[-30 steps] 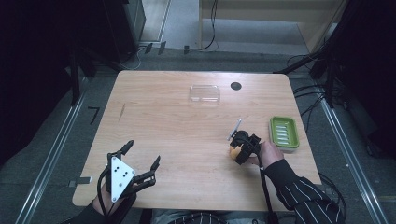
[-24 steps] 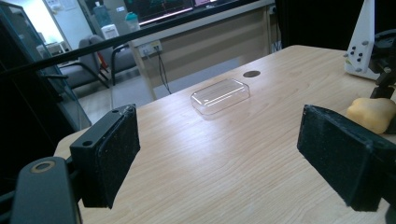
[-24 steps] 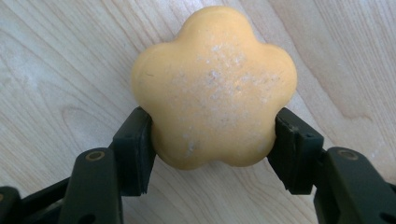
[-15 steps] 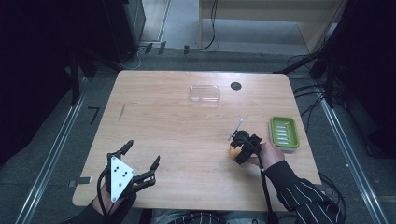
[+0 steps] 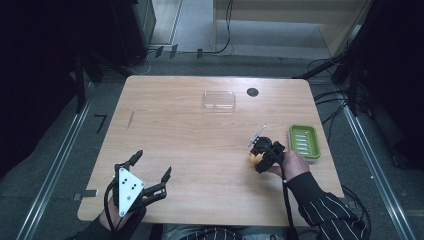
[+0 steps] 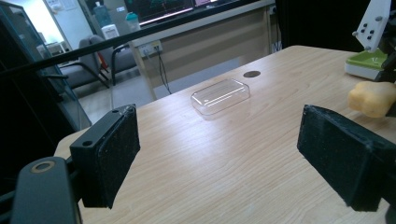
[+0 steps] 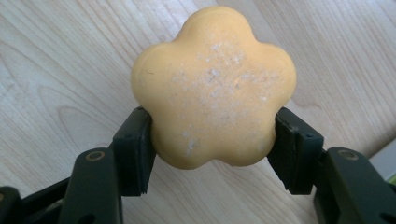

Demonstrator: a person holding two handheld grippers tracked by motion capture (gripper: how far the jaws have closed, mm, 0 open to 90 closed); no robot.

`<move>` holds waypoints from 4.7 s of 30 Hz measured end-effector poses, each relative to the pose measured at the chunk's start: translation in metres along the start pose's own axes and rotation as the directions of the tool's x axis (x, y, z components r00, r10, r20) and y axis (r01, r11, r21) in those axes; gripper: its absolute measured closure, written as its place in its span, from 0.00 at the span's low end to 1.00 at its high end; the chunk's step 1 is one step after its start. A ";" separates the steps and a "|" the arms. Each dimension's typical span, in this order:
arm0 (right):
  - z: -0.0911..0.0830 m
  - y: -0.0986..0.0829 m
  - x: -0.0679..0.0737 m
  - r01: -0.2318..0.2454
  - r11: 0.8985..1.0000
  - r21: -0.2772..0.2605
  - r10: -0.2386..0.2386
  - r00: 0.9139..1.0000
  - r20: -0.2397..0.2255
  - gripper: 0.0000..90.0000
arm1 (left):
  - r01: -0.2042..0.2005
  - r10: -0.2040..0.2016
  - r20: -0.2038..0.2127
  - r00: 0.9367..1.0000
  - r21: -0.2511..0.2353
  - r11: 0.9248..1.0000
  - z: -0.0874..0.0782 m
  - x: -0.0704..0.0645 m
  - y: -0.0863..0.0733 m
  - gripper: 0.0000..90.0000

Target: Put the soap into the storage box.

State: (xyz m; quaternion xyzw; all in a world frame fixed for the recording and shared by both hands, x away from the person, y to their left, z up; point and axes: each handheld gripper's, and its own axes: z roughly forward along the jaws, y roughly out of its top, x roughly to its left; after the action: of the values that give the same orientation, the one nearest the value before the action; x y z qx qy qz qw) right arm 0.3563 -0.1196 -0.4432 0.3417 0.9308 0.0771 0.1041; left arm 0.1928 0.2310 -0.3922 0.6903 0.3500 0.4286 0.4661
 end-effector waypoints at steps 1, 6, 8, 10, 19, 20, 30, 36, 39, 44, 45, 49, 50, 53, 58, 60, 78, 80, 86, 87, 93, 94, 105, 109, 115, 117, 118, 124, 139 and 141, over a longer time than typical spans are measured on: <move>0.000 -0.001 -0.001 0.005 1.000 -0.001 -0.005 1.000 0.001 0.45 | 0.000 0.000 0.000 1.000 0.000 1.000 0.000 0.000 0.000 0.15; -0.004 -0.003 -0.006 -0.015 1.000 -0.011 0.015 1.000 0.015 0.45 | 0.001 -0.001 -0.001 1.000 0.000 1.000 0.000 0.000 0.000 0.15; -0.005 -0.004 -0.007 -0.019 1.000 -0.016 0.019 1.000 0.020 0.45 | 0.000 0.000 0.000 1.000 0.000 1.000 0.000 0.000 0.000 0.15; -0.006 -0.005 -0.009 -0.025 0.999 -0.022 0.025 0.999 0.020 0.45 | 0.000 0.000 -0.001 1.000 0.000 1.000 0.000 0.000 0.000 0.15; -0.011 -0.009 -0.015 -0.048 0.998 -0.037 0.049 0.998 0.033 0.45 | -0.001 0.001 0.000 1.000 0.000 1.000 0.000 0.000 0.000 0.15; -0.012 -0.009 -0.017 -0.046 0.998 -0.041 0.047 0.998 0.037 0.45 | 0.000 0.000 0.000 1.000 0.000 1.000 0.000 0.000 0.000 0.15; -0.018 -0.013 -0.024 -0.071 0.996 -0.051 0.074 0.996 0.055 0.45 | -0.003 0.003 0.001 1.000 0.001 1.000 0.000 0.000 0.000 0.15; -0.021 -0.017 -0.031 -0.090 0.994 -0.064 0.094 0.993 0.073 0.45 | -0.004 0.004 0.001 1.000 0.001 1.000 0.000 0.000 0.000 0.15; -0.021 -0.018 -0.034 -0.100 0.993 -0.065 0.105 0.991 0.078 0.45 | -0.004 0.004 -0.001 1.000 0.001 1.000 0.000 0.000 0.000 0.15; -0.024 -0.020 -0.038 -0.108 0.991 -0.075 0.114 0.990 0.087 0.45 | -0.004 0.004 0.001 1.000 0.000 1.000 0.000 0.000 0.000 0.15; -0.025 -0.020 -0.039 -0.114 0.990 -0.079 0.120 0.989 0.087 0.45 | -0.004 0.004 0.002 1.000 -0.001 1.000 0.000 0.000 0.000 0.15; -0.028 -0.022 -0.043 -0.127 0.988 -0.087 0.135 0.986 0.097 0.45 | -0.004 0.004 0.002 1.000 0.000 1.000 0.000 0.000 0.000 0.15; -0.028 -0.023 -0.045 -0.130 0.988 -0.086 0.138 0.986 0.097 0.45 | -0.005 0.005 0.002 1.000 0.000 1.000 0.000 0.000 0.000 0.15; -0.029 -0.025 -0.049 -0.141 0.986 -0.093 0.151 0.983 0.109 0.45 | -0.006 0.006 0.002 1.000 0.001 1.000 0.000 0.000 0.000 0.15; -0.030 -0.029 -0.055 -0.164 0.981 -0.107 0.176 0.977 0.118 0.45 | -0.005 0.005 0.002 1.000 0.001 1.000 0.000 -0.001 0.000 0.15; -0.031 -0.030 -0.057 -0.167 0.980 -0.105 0.180 0.976 0.123 0.45 | -0.005 0.005 0.002 1.000 0.001 1.000 0.000 -0.001 0.000 0.15; -0.031 -0.044 -0.079 -0.238 0.965 -0.113 0.253 0.957 0.144 0.45 | -0.007 0.007 0.003 1.000 0.002 1.000 0.000 -0.001 0.000 0.15; -0.031 -0.046 -0.081 -0.245 0.963 -0.116 0.261 0.954 0.150 0.45 | -0.005 0.005 0.002 1.000 0.001 1.000 0.000 -0.001 0.000 0.15; -0.031 -0.049 -0.086 -0.259 0.959 -0.114 0.275 0.950 0.150 0.45 | -0.005 0.005 0.002 1.000 0.001 1.000 0.000 0.000 0.000 0.15; -0.031 -0.050 -0.087 -0.260 0.959 -0.113 0.275 0.950 0.149 0.45 | -0.005 0.005 0.002 1.000 0.001 1.000 0.000 0.000 0.000 0.15; -0.032 -0.053 -0.092 -0.280 0.953 -0.120 0.296 0.942 0.156 0.45 | -0.005 0.005 0.003 1.000 0.000 1.000 0.000 0.000 0.000 0.15; -0.032 -0.053 -0.093 -0.281 0.952 -0.119 0.297 0.942 0.156 0.45 | -0.004 0.004 0.003 1.000 0.000 1.000 0.000 0.000 0.000 0.15; -0.032 -0.058 -0.099 -0.297 0.947 -0.124 0.315 0.935 0.162 0.45 | -0.007 0.007 0.004 1.000 -0.001 1.000 0.000 0.000 0.000 0.15; -0.033 -0.060 -0.102 -0.312 0.942 -0.123 0.329 0.930 0.165 0.45 | -0.004 0.004 0.003 1.000 -0.001 1.000 0.000 -0.001 0.000 0.15; -0.032 -0.063 -0.107 -0.331 0.936 -0.122 0.348 0.923 0.166 0.45 | -0.003 0.003 0.002 1.000 -0.001 1.000 0.000 0.000 0.000 0.15; -0.032 -0.065 -0.110 -0.329 0.936 -0.122 0.346 0.924 0.165 0.45 | -0.004 0.004 0.003 1.000 -0.001 1.000 0.000 0.000 0.000 0.15; -0.032 -0.066 -0.110 -0.335 0.933 -0.129 0.354 0.920 0.167 0.45 | -0.004 0.004 0.003 1.000 -0.002 1.000 0.000 0.000 0.000 0.15; -0.029 -0.069 -0.116 -0.353 0.928 -0.121 0.370 0.914 0.167 0.45 | -0.006 0.006 0.003 1.000 -0.002 1.000 0.000 -0.001 0.000 0.15; -0.017 -0.075 -0.131 -0.379 0.921 -0.091 0.389 0.908 0.156 0.45 | -0.007 0.007 0.003 1.000 0.000 1.000 0.000 -0.001 0.000 0.15; -0.014 -0.075 -0.132 -0.385 0.919 -0.083 0.394 0.906 0.155 0.45 | -0.007 0.007 0.003 1.000 -0.001 1.000 0.000 -0.001 0.000 0.15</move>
State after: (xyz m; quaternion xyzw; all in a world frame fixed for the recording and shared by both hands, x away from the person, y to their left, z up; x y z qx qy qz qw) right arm 0.4047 -0.2634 -0.4268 0.5230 0.8295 0.0906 0.1738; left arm 0.1925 0.2303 -0.3921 0.6920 0.3468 0.4296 0.4652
